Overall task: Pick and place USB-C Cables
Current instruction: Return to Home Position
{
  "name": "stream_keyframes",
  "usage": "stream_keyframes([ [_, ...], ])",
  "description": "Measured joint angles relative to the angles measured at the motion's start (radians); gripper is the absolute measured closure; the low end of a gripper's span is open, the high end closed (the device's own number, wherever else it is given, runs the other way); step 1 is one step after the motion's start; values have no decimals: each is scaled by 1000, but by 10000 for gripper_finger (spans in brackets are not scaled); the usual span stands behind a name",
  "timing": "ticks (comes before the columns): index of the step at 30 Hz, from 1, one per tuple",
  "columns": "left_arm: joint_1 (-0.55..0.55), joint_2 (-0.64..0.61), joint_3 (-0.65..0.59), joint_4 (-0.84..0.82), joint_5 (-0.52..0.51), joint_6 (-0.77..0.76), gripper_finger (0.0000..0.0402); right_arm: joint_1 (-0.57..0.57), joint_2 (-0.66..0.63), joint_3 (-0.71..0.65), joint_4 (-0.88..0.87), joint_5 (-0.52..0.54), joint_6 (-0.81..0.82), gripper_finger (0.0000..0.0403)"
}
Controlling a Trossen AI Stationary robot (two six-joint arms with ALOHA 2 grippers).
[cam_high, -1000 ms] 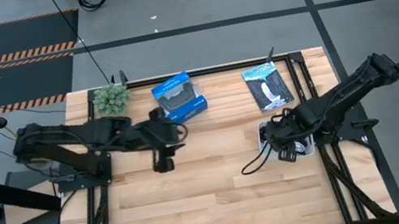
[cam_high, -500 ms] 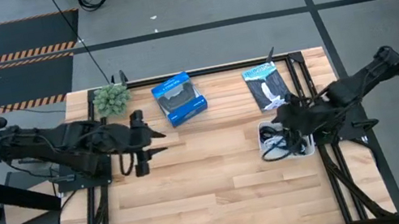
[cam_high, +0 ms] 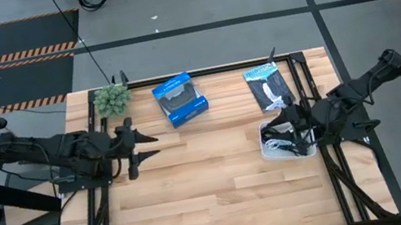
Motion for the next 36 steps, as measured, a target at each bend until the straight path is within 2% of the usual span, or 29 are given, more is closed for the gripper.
stream_keyframes([
  [6,0,-109,-136,136,-43,4,225,-51,-94,-156,224,-2,-112,207],
  [11,0,-196,-235,213,-97,10,226,-129,-164,-275,428,-115,-173,207],
  [15,0,-274,-331,292,-125,11,232,-196,-195,-355,542,-172,-177,207],
  [19,0,-350,-436,371,-141,6,246,-245,-200,-425,660,-185,-158,207],
  [27,0,-449,-649,545,-156,-66,274,-265,-199,-607,951,-231,-120,207],
  [32,0,-464,-730,637,-166,-90,284,-265,-198,-625,941,-232,-92,207],
  [36,0,-463,-731,644,-182,-87,285,-265,-199,-625,935,-238,-115,207],
])
